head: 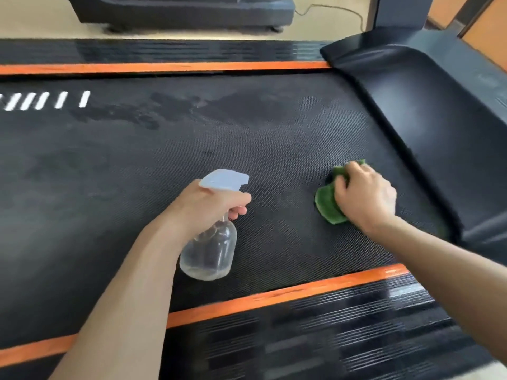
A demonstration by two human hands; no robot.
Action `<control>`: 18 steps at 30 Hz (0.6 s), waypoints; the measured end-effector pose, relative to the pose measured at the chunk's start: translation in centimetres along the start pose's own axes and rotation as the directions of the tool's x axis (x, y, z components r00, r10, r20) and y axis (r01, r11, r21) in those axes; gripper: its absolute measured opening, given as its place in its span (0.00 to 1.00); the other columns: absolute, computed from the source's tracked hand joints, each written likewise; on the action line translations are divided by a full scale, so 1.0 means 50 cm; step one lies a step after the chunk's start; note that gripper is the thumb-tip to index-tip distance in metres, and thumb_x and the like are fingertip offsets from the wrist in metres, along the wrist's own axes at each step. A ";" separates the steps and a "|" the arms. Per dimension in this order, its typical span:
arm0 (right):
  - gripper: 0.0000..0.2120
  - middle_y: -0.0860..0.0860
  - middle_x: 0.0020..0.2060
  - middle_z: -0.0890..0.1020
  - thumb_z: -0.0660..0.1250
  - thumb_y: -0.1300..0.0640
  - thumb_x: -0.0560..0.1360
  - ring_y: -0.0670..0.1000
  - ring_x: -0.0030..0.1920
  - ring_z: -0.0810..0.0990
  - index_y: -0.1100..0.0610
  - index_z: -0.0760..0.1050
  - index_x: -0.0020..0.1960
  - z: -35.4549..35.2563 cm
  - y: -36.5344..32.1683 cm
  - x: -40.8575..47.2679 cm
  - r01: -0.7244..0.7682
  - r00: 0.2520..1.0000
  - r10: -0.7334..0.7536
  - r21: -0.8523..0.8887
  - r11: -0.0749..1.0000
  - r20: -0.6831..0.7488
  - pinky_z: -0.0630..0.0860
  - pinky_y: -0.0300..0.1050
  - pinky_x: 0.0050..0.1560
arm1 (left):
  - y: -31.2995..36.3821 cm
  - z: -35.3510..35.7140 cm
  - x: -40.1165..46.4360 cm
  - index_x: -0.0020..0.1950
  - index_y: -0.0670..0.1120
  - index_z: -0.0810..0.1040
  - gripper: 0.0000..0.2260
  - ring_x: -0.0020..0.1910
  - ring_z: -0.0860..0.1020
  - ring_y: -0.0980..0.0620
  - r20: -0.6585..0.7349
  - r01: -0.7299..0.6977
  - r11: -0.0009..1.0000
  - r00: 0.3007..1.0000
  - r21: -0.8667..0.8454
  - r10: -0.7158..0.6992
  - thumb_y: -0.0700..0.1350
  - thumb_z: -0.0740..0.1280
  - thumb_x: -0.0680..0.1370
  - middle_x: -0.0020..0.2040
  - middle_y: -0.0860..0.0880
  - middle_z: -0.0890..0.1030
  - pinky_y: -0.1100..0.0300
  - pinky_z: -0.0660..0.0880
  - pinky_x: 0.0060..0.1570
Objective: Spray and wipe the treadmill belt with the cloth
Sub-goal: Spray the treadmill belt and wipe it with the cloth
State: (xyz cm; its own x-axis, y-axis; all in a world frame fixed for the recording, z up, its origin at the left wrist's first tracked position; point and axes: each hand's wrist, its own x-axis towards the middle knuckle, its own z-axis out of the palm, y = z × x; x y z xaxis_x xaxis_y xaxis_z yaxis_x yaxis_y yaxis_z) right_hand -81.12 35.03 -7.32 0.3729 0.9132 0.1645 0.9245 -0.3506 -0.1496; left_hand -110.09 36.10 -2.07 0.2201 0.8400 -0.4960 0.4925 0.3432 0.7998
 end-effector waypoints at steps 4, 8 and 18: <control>0.10 0.49 0.41 0.77 0.60 0.46 0.77 0.60 0.37 0.79 0.53 0.71 0.44 -0.012 -0.097 -0.162 0.433 0.897 -0.439 0.109 0.895 0.049 0.69 0.47 0.31 | -0.021 -0.041 -0.018 0.38 0.46 0.85 0.13 0.49 0.86 0.50 0.045 0.053 0.991 0.997 0.126 -0.059 0.54 0.74 0.77 0.42 0.51 0.89 0.54 0.77 0.56; 0.11 0.47 0.40 0.74 0.60 0.45 0.77 0.58 0.35 0.79 0.52 0.71 0.45 -0.019 -0.050 -0.182 0.455 0.887 -0.461 0.145 0.879 0.008 0.72 0.49 0.27 | -0.072 -0.081 -0.028 0.31 0.50 0.81 0.15 0.37 0.84 0.58 0.044 0.086 0.994 0.995 0.071 -0.089 0.53 0.76 0.76 0.39 0.47 0.88 0.56 0.76 0.47; 0.13 0.56 0.51 0.79 0.59 0.47 0.79 0.64 0.49 0.80 0.56 0.74 0.50 0.012 -0.148 -0.069 0.133 0.991 -0.134 0.091 0.987 -0.002 0.73 0.53 0.44 | -0.099 -0.103 -0.032 0.35 0.46 0.83 0.16 0.47 0.86 0.52 0.183 0.074 0.989 0.978 0.127 -0.097 0.57 0.79 0.70 0.39 0.49 0.88 0.55 0.78 0.53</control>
State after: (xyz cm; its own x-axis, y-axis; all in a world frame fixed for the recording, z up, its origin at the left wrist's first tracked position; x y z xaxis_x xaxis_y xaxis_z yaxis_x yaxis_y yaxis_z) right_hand -89.28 34.62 -7.38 0.2462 0.9513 0.1854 0.9549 -0.2054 -0.2142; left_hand -117.21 35.20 -3.51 0.3218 0.7115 -0.6247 0.6102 0.3486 0.7114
